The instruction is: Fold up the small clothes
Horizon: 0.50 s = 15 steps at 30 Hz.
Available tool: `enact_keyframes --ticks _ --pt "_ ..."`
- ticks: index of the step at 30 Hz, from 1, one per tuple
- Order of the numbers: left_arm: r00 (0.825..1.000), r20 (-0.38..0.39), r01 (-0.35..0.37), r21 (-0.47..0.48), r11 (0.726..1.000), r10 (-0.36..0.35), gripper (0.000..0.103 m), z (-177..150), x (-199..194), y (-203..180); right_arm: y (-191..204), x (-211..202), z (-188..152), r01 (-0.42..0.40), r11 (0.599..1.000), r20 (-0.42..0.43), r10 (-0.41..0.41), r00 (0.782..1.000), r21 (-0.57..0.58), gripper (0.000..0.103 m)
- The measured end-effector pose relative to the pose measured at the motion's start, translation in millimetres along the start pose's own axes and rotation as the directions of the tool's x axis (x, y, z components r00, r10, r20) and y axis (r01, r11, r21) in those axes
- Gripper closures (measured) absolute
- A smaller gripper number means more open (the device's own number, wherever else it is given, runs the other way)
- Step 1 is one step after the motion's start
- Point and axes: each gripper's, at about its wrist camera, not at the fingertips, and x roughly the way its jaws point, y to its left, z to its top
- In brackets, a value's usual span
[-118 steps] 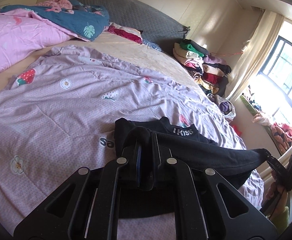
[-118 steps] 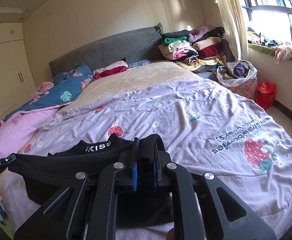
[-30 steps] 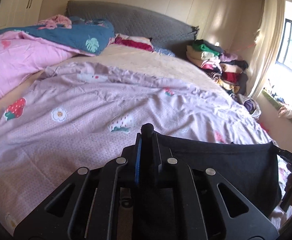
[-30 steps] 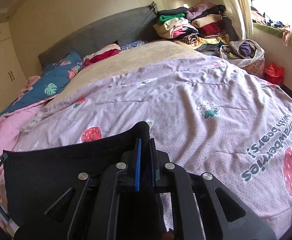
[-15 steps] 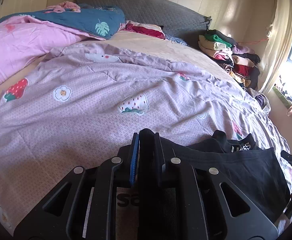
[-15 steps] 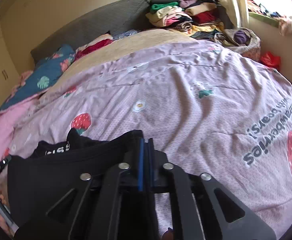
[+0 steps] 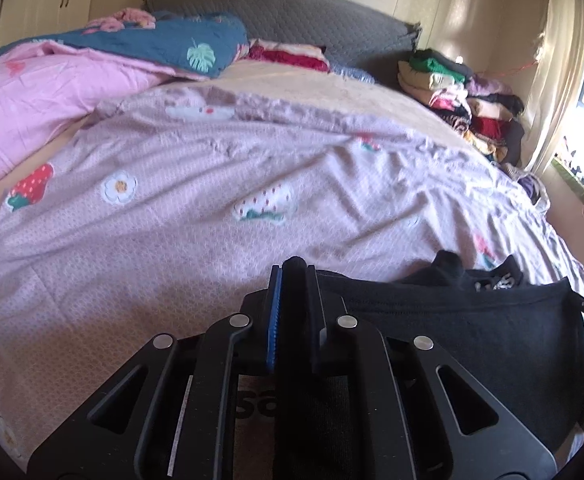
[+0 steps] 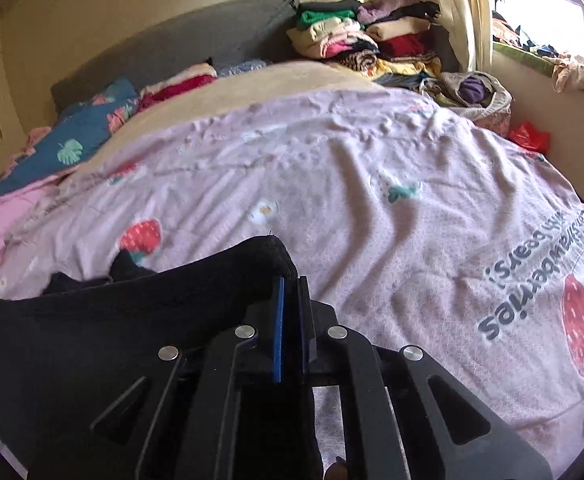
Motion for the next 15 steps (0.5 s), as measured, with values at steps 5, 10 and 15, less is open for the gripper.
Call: enact_keyframes --ticks 5,10,15 --pt "0.999 -0.044 -0.002 -0.022 1.000 0.001 0.094 -4 9 6 4 8 -4 0.046 0.999 -0.034 -0.047 0.998 -0.013 0.096" --pt "0.998 -0.055 0.000 -0.031 1.000 -0.002 0.084 -6 4 8 -3 -4 -9 0.034 0.999 -0.036 -0.032 0.999 0.038 0.083" --pt "0.997 -0.069 0.018 -0.060 0.998 -0.022 0.068 -14 -11 10 -12 -34 -15 0.009 0.997 0.001 -0.009 1.000 0.081 0.069"
